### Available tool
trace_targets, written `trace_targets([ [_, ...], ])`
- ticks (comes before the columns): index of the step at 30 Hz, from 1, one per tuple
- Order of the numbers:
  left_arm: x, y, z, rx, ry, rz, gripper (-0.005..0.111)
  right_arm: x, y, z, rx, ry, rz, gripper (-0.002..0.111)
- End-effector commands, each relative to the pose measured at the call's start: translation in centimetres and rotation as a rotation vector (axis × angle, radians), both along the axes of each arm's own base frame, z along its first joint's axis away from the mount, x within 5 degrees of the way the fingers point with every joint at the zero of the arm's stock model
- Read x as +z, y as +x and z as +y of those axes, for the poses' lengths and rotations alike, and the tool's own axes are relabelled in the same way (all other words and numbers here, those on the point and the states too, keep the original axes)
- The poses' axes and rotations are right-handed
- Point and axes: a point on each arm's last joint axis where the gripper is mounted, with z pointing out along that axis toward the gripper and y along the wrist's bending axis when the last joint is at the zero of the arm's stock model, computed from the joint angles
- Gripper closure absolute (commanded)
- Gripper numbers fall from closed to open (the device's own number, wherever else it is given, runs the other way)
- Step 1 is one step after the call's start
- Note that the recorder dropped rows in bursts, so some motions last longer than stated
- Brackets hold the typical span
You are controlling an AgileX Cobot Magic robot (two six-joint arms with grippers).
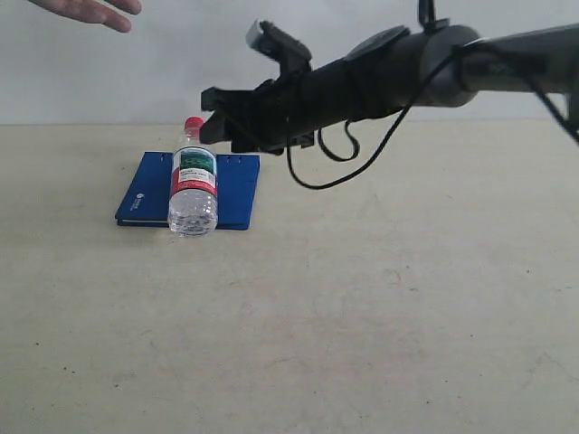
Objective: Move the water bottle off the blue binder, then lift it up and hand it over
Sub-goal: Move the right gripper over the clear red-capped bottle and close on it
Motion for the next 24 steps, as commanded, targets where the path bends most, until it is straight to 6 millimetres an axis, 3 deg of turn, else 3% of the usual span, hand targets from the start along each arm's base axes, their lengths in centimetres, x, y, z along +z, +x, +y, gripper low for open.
trace_targets([
  [1,0.1,0.0,0.0,-0.001,-0.008,-0.014,0.102,-0.5,1.8,1.4,-0.114,-0.03,-0.109,0.061],
  [6,0.1,0.0,0.0,-0.001,-0.008,-0.014,0.102,-0.4,4.1,2.1,-0.228,-0.006,-0.184,0.06],
  [10,0.1,0.0,0.0,-0.001,-0.008,-0.014,0.102,-2.0,4.5,2.8,-0.209,0.012,-0.136,0.047],
  [24,0.1,0.0,0.0,-0.001,-0.008,-0.014,0.102,-5.4,2.7,6.6,-0.135,-0.015,-0.1,0.046],
])
